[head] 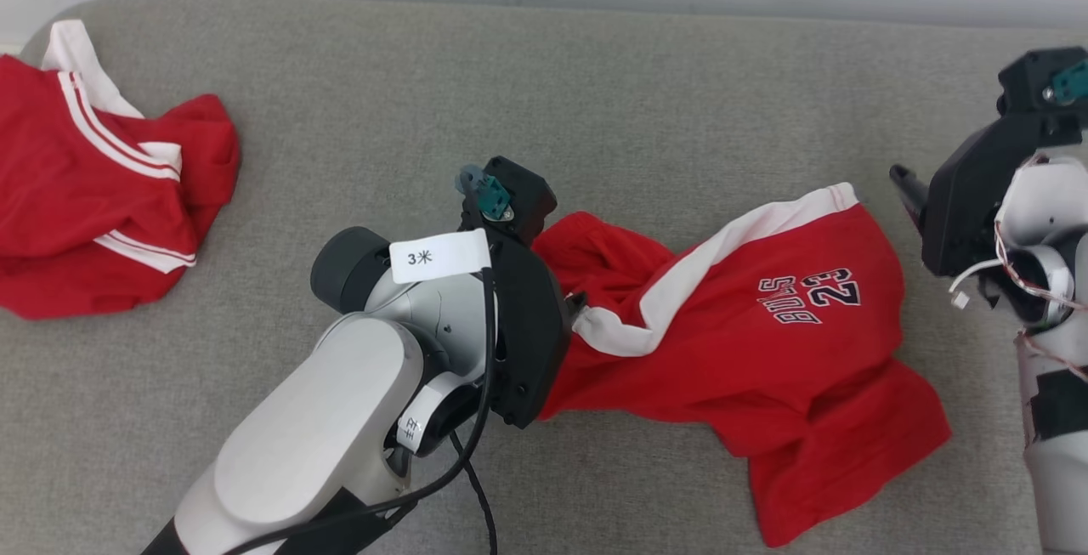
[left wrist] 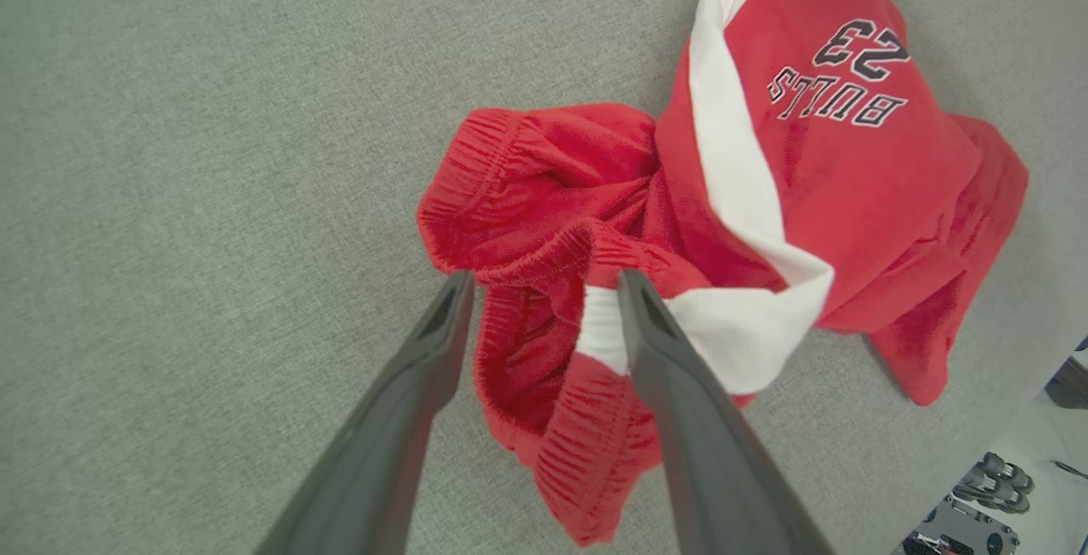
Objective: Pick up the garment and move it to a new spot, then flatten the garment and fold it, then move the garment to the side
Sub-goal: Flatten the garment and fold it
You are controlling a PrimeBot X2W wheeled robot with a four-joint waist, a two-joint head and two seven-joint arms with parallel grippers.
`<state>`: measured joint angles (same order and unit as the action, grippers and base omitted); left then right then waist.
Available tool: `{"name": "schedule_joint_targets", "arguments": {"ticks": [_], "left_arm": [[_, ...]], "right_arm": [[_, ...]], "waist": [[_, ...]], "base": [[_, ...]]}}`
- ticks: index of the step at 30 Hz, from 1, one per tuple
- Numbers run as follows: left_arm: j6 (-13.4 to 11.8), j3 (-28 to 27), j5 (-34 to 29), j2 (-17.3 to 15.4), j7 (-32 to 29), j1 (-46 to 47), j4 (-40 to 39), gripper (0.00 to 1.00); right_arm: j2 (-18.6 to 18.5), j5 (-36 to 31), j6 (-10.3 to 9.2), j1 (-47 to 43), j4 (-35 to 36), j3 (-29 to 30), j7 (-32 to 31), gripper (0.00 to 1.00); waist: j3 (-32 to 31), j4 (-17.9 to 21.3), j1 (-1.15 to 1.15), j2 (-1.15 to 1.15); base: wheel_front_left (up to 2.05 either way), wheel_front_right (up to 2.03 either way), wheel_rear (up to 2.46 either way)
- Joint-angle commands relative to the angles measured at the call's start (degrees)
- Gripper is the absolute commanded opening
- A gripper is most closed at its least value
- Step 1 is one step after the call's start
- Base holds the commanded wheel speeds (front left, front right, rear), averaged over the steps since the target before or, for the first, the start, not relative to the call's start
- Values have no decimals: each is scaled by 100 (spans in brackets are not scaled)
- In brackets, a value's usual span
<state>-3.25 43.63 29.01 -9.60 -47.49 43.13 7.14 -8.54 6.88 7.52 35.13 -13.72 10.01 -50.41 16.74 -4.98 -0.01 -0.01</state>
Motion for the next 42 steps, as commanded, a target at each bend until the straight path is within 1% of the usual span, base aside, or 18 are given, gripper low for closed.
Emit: {"name": "schedule_joint_targets", "arguments": {"ticks": [1, 4, 6, 9, 13, 20, 22, 25, 29, 33, 38, 40, 41, 42], "left_arm": [[-19, 18, -10, -33, -56, 30, -34, 83], [-9, 60, 48, -31, -160, -27, -182, 74], [-1, 90, 90, -30, -226, -48, -330, 73], [31, 123, 158, -46, -342, -56, -554, 74], [66, 156, 274, -62, -458, -103, -703, 74], [43, 201, 302, 16, -430, -74, -579, 75], [70, 219, 346, 86, -395, -80, -563, 71], [99, 251, 371, 141, -380, -94, -595, 72], [62, 234, 333, 128, -342, -33, -688, 74], [-11, 185, 315, 70, -355, -7, -794, 73], [-28, 196, 384, 46, -426, -50, -912, 73], [-41, 221, 437, 68, -505, -58, -967, 67], [-21, 260, 531, 134, -610, -60, -1015, 62], [-31, 267, 548, 151, -648, -43, -1019, 61]], "right_arm": [[-107, -18, -6, 159, -74, -64, 52, 100], [-172, -20, -6, 373, -228, -97, 79, 100], [-209, 10, -5, 467, -298, -104, 107, 100], [-279, 74, -6, 505, -392, -169, 68, 100], [-260, 126, -6, 459, -498, -220, -13, 100], [-239, 49, -6, 424, -602, -337, 22, 100], [-212, 62, -6, 397, -654, -322, 43, 100], [-234, 43, -6, 331, -715, -317, 68, 100], [-245, 102, -6, 290, -798, -360, 108, 100], [-213, 170, -6, 208, -853, -417, 97, 100], [-287, 202, -6, 249, -885, -375, 182, 100], [-302, 199, -6, 308, -909, -342, 167, 100], [-320, 197, -6, 350, -925, -312, 115, 100], [-321, 200, -6, 379, -930, -309, 95, 100]], "waist": [[126, -120, 1, 1], [213, -204, 1, 1], [246, -265, 1, 1], [270, -344, 1, 1], [280, -371, 1, 1], [357, -311, 1, 1], [398, -293, 1, 1], [434, -287, 1, 1], [443, -276, 1, 1], [422, -271, 1, 1], [386, -316, 1, 1], [364, -355, 1, 1], [343, -402, 1, 1], [339, -414, 1, 1]], "base": [[0, 0, 0], [0, 0, 0], [0, 0, 0], [0, 0, 0], [0, 0, 0], [0, 0, 0], [0, 0, 0], [0, 0, 0], [0, 0, 0], [0, 0, 0], [0, 0, 0], [0, 0, 0], [0, 0, 0], [0, 0, 0]]}}
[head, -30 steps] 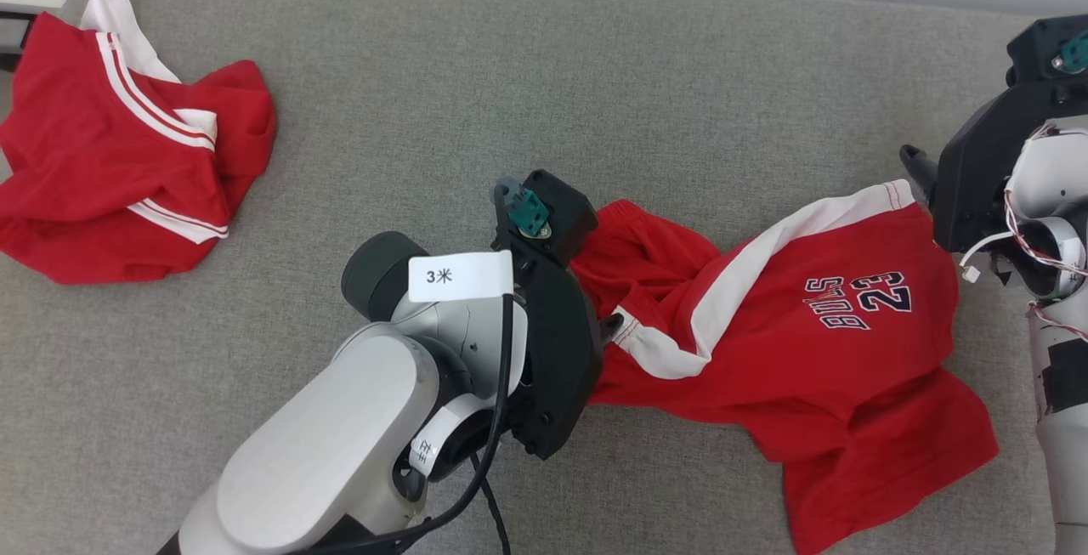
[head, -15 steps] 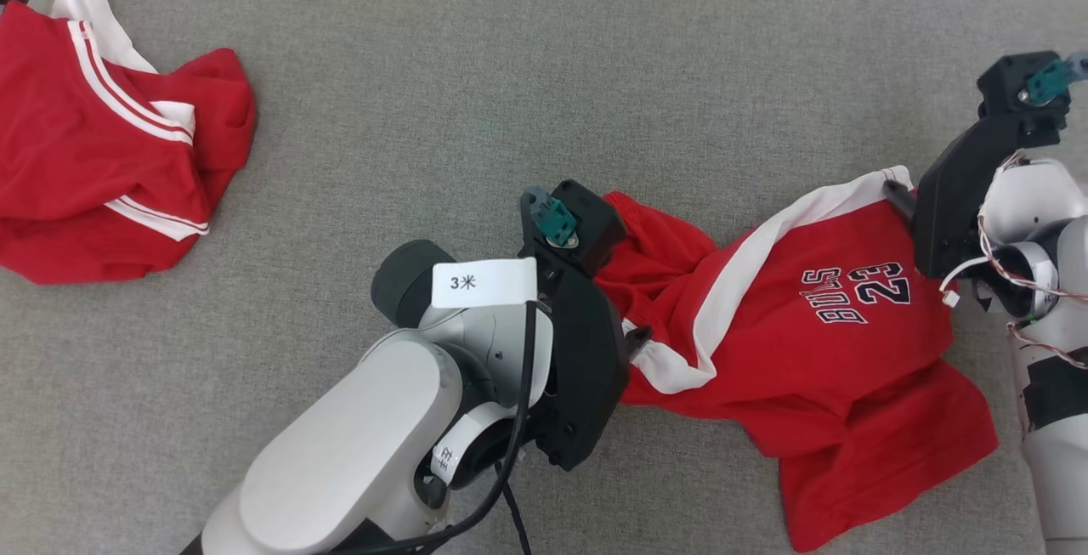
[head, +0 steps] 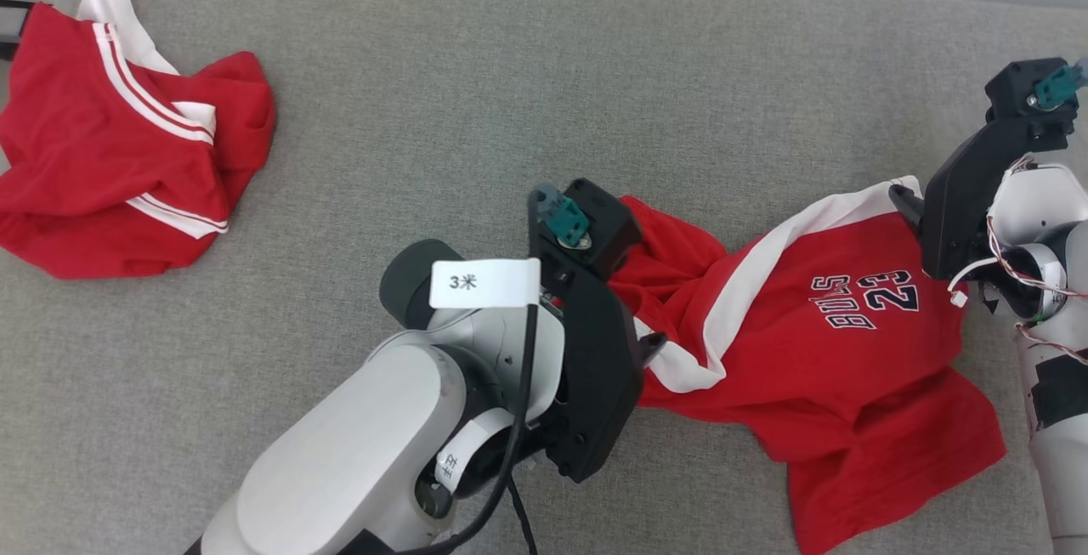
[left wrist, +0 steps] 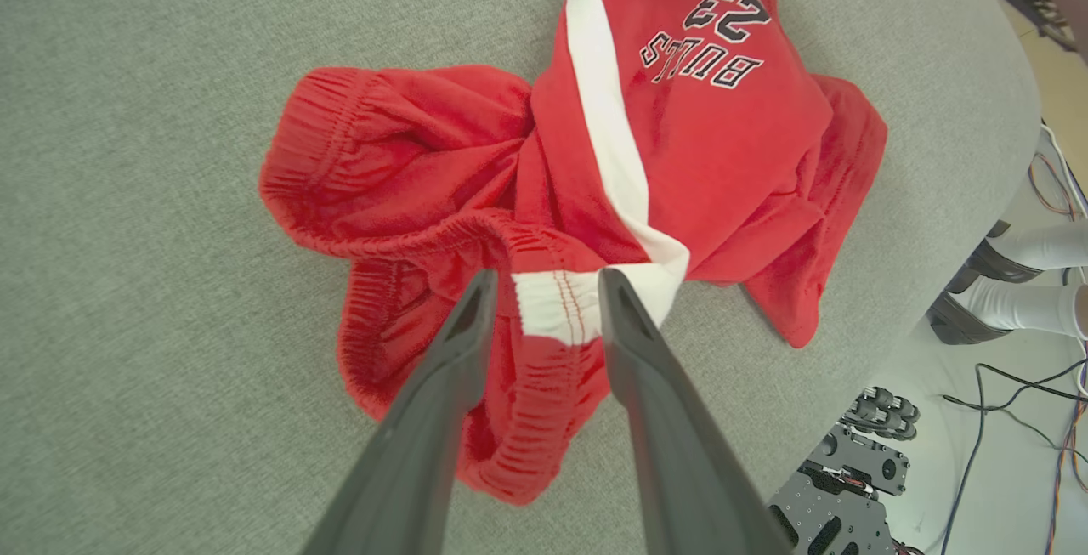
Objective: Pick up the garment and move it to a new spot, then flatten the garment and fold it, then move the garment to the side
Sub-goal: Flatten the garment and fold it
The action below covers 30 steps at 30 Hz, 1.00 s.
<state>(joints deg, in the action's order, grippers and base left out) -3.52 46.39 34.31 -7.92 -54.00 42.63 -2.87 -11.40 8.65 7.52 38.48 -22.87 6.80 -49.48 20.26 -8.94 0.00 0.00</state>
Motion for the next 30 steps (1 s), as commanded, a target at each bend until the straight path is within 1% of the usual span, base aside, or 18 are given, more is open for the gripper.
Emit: {"name": "schedule_joint_targets", "arguments": {"ticks": [1, 4, 6, 8, 14, 16, 17, 18, 20, 21, 22, 23, 24, 25, 26, 27, 30], "left_arm": [[-16, 0, 22, -8, -35, 46, -3, 59], [-45, 40, 13, 64, -54, 102, 87, 55], [-46, 77, 10, 89, -80, 111, 141, 50], [-25, 106, 74, 105, -103, 86, 186, 47], [-11, 157, 81, 124, -52, 98, 308, 47], [-22, 164, 86, 135, -50, 107, 330, 45], [-29, 168, 90, 136, -51, 110, 336, 44], [-33, 169, 100, 138, -54, 109, 340, 42], [-20, 173, 115, 136, -75, 110, 348, 33], [-20, 173, 115, 136, -75, 110, 348, 33], [-7, 179, 156, 133, -92, 106, 352, 9], [-5, 180, 155, 131, -94, 98, 353, 0], [-5, 180, 155, 131, -94, 98, 353, 0], [2, 179, 157, 128, -92, 85, 354, 0], [10, 176, 159, 124, -78, 72, 355, 0], [17, 153, 168, 126, -12, 63, 342, 0], [-28, 66, 126, 126, 160, 79, 367, 0]], "right_arm": [[-38, 22, -6, 79, -17, 17, -36, 100], [-31, 15, -6, 101, 10, -25, -90, 100], [-48, 4, -6, 111, 7, -81, -142, 100], [-60, 15, -6, 124, -23, -122, -177, 100], [-135, 51, -6, 125, -81, -243, -176, 100], [-159, 71, -6, 145, -100, -297, -217, 100], [-163, 92, -6, 147, -104, -311, -242, 97], [-164, 106, -6, 144, -109, -331, -255, 96], [-160, 148, -5, 137, -140, -363, -312, 98], [-160, 148, -5, 137, -140, -363, -312, 98], [-172, 162, -5, 104, -170, -393, -329, 89], [-185, 174, -5, 89, -182, -413, -333, 71], [-185, 174, -5, 89, -182, -413, -333, 71], [-201, 188, -6, 76, -190, -432, -326, 40], [-224, 201, -6, 62, -188, -467, -313, 27], [-263, 210, -6, 56, -162, -499, -265, 0], [-353, 301, -9, 87, -76, -600, -95, 0]], "waist": [[-16, -28, 0, 0], [-13, -40, 0, 0], [6, -40, 0, 0], [32, -41, 0, 0], [107, -62, 0, 0], [129, -63, 0, 0], [136, -64, 0, 0], [143, -66, 0, 0], [154, -72, 0, 0], [154, -72, 0, 0], [163, -75, 0, 0], [165, -73, 0, 0], [165, -73, 0, 0], [166, -69, 0, 0], [166, -63, 0, 0], [166, -56, 0, 0], [147, -30, 0, 0]], "base": [[0, 0, 0], [0, 0, 0], [0, 0, 0], [0, 0, 0], [0, 0, 0], [0, 0, 0], [0, 0, 0], [0, 0, 0], [0, 0, 0], [0, 0, 0], [0, 0, 0], [0, 0, 0], [0, 0, 0], [0, 0, 0], [0, 0, 0], [0, 0, 0], [0, 0, 0]]}}
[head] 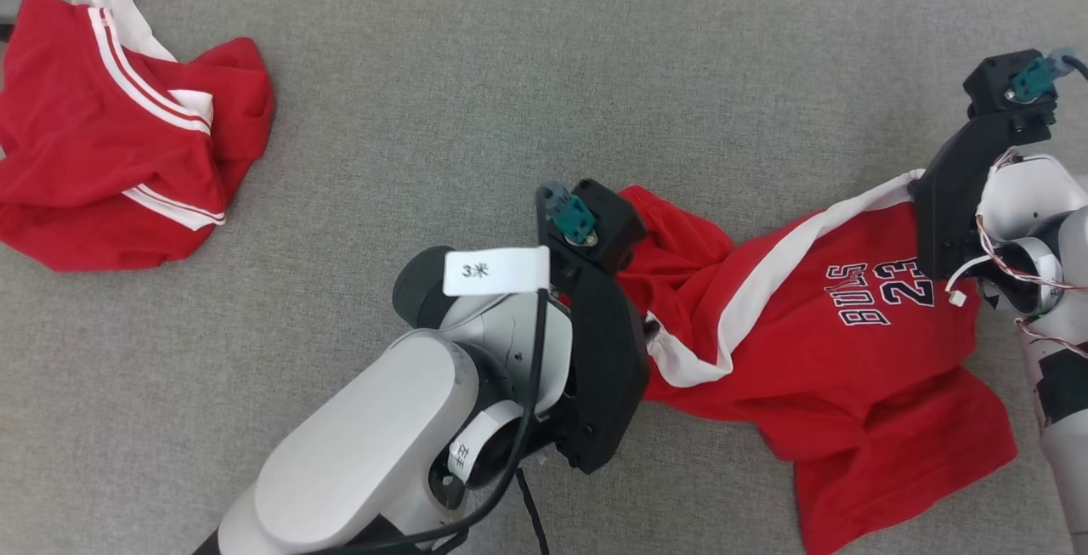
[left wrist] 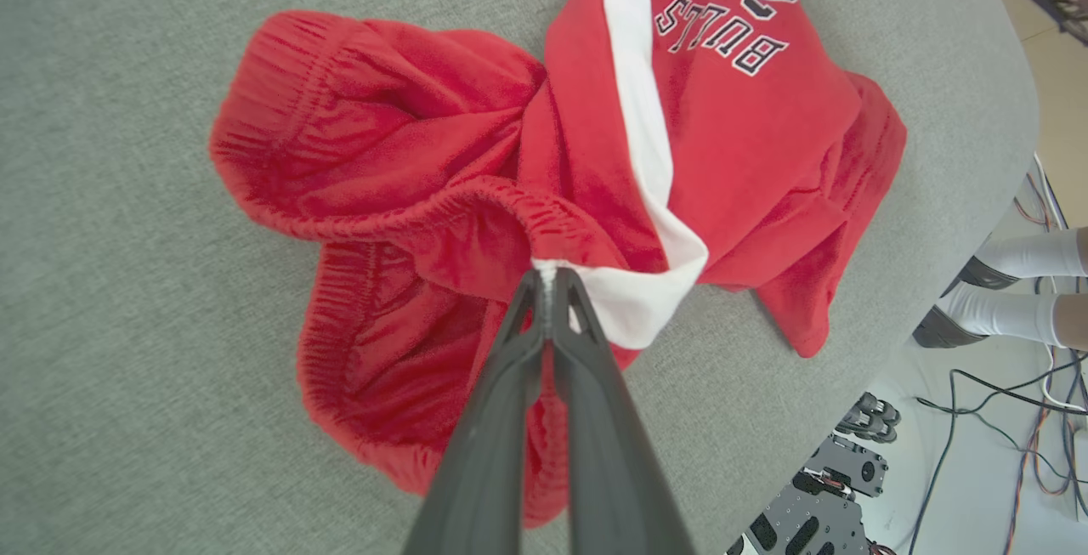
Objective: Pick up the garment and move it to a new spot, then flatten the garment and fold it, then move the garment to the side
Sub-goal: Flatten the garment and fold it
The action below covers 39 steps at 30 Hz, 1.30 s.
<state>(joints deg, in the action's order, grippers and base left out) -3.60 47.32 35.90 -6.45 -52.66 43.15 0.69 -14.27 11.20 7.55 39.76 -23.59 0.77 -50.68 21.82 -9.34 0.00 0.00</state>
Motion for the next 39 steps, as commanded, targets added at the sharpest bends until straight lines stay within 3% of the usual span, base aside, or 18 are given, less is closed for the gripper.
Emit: {"name": "schedule_joint_targets", "arguments": {"ticks": [1, 7, 22, 29, 33, 39], "left_arm": [[-34, -56, -31, -16, 81, 29, 35, 0], [-44, -264, 6, 20, 498, 22, 85, 0], [-645, -1429, -64, 247, 2759, 301, 527, 0], [-609, -1914, 384, 327, 3620, 836, 959, 0], [-606, -2043, 639, 330, 4149, 1325, 1294, 0], [-586, -2077, 873, 343, 4860, 2061, 1761, 0]], "right_arm": [[-95, 65, -12, -29, 11, -15, 70, 0], [-187, 255, -11, -39, 117, -24, 324, 0], [-153, 373, -11, 71, 482, 281, 1576, 0], [-4, 751, -11, 465, 496, 182, 2225, 0], [139, 1459, -7, 926, 467, -204, 2625, 0], [41, 1733, -9, 1666, 306, -547, 3301, 0]], "waist": [[-26, 20, 0, 0], [-131, 65, 0, 0], [-516, 324, 0, 0], [-528, 596, 0, 0], [-321, 785, 0, 0], [-1, 1032, 0, 0]], "base": [[0, 0, 0], [0, 0, 0], [0, 0, 0], [0, 0, 0], [0, 0, 0], [0, 0, 0]]}}
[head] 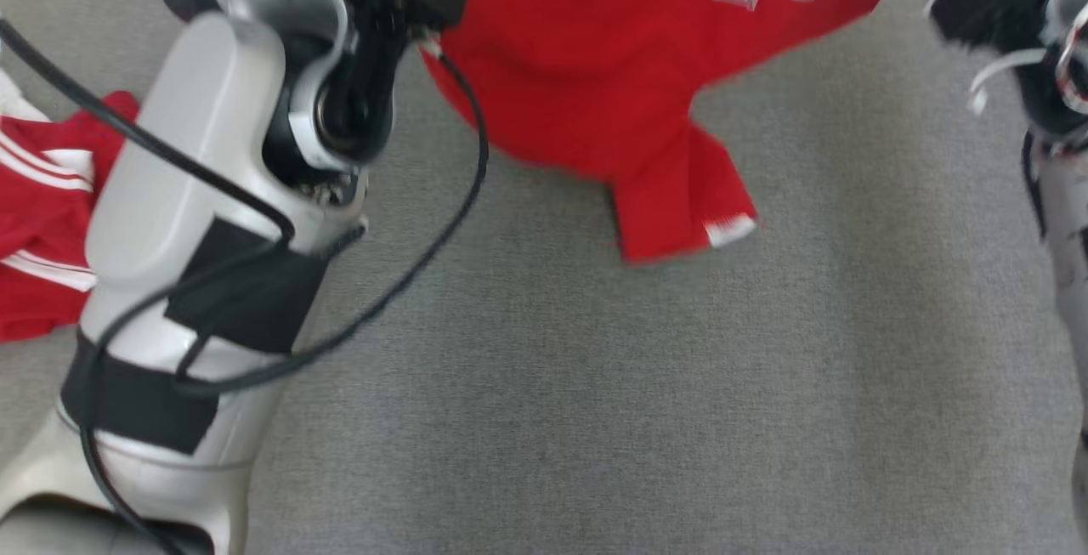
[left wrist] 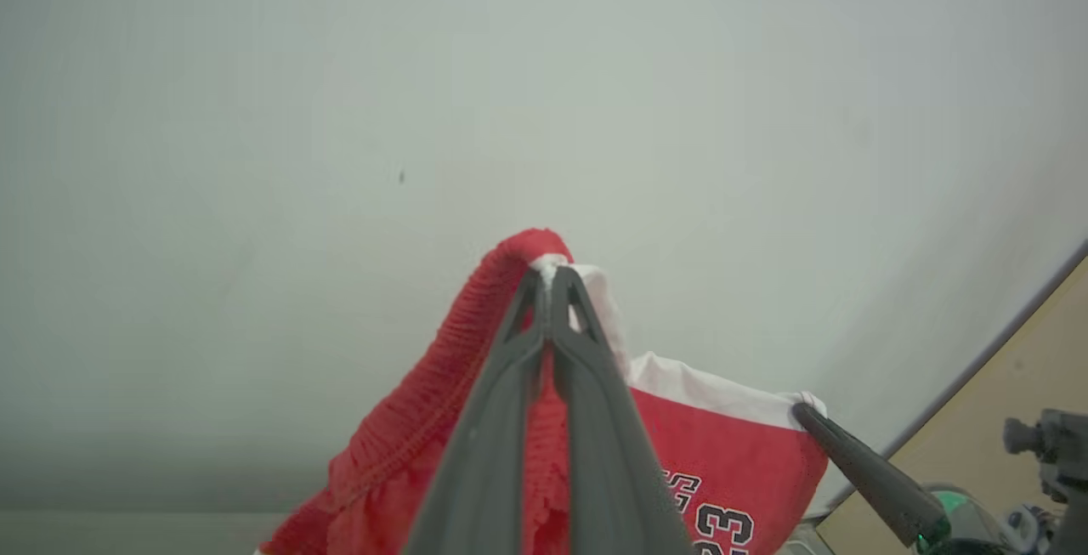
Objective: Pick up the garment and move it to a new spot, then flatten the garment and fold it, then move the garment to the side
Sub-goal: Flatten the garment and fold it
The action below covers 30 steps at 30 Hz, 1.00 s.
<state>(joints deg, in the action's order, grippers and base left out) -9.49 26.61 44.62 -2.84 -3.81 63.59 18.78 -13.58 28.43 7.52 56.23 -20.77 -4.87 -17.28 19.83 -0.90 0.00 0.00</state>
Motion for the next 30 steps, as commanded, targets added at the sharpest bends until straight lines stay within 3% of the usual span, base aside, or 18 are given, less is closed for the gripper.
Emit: {"name": "schedule_joint_targets", "arguments": {"ticks": [1, 8, 14, 20, 24, 27, 30], "left_arm": [[15, -18, 43, -20, 103, 134, 72, 0], [306, -94, -71, -26, 1001, 1070, 876, 0], [648, -243, -270, -61, 1740, 1471, 1332, 0], [1048, 35, -431, -44, 1852, 1074, 1812, 0], [1331, 338, -465, -45, 1866, 588, 2149, 0], [1414, 420, -410, -76, 1873, 175, 2134, 0], [1306, 304, -373, -112, 1899, -311, 1898, 0]], "right_arm": [[-31, -11, -6, 183, -50, 6, 127, 0], [-192, -456, -6, 1359, -401, -194, 1431, 0], [-267, -723, -6, 1813, -812, -421, 2340, 0], [-598, -345, -6, 1219, -945, -1155, 2293, 0], [-1311, 312, -8, 251, -445, -1710, 2043, 0], [-1683, 769, -8, -386, 19, -1870, 1842, 0], [-2061, 1264, -9, -984, 578, -1892, 1643, 0]], "waist": [[253, 226, 0, 0], [549, 355, 0, 0], [563, 455, 0, 0], [562, 439, 0, 0], [439, 287, 0, 0], [309, 169, 0, 0], [47, 86, 0, 0]], "base": [[0, 0, 0], [0, 0, 0], [0, 0, 0], [0, 0, 0], [0, 0, 0], [0, 0, 0], [0, 0, 0]]}}
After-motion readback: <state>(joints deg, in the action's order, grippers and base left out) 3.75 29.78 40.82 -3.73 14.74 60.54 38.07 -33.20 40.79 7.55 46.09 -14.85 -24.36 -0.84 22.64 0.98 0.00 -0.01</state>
